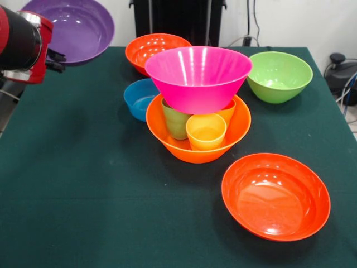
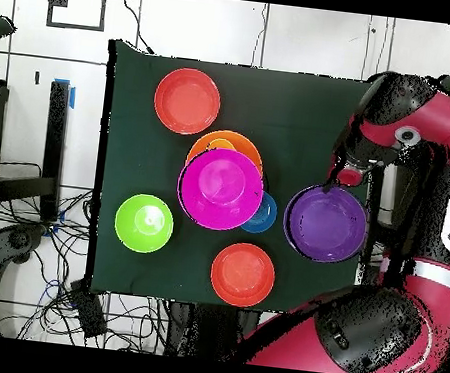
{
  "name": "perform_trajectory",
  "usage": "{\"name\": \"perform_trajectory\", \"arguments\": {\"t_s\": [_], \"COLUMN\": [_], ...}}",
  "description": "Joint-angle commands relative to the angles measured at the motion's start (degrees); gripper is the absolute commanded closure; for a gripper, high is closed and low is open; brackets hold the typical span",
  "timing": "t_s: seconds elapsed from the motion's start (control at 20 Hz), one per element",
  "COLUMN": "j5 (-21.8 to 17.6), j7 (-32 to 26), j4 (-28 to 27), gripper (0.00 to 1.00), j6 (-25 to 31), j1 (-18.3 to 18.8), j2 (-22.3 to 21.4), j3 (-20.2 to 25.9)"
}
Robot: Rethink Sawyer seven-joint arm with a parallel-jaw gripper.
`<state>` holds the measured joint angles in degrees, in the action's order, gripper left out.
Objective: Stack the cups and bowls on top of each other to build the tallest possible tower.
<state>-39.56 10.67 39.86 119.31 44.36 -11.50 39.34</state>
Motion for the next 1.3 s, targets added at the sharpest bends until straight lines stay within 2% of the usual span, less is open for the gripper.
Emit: {"name": "perform_trajectory", "arguments": {"t_s": [0.05, 0.25, 0.45, 0.7, 0.95, 1.3], "j5": [3.70, 4.84, 3.37, 5.31, 5.53, 9.62], "j7": [8.18, 9.66, 9.31, 13.58, 14.94, 20.09], "j4": [-1.99, -2.34, -3.43, -3.47, -4.27, -3.33], "gripper": [1.00, 1.00, 1.00, 1.00, 1.00, 1.00], "j6": [4.06, 4.59, 6.73, 8.88, 10.83, 9.53], "j1": [-1.40, -1.51, -2.27, -2.19, -2.89, -3.02], "j2": [0.57, 0.78, 0.69, 0.95, 1.04, 0.88], "j3": [-0.16, -1.00, -2.48, -2.98, -3.65, -4.24]}}
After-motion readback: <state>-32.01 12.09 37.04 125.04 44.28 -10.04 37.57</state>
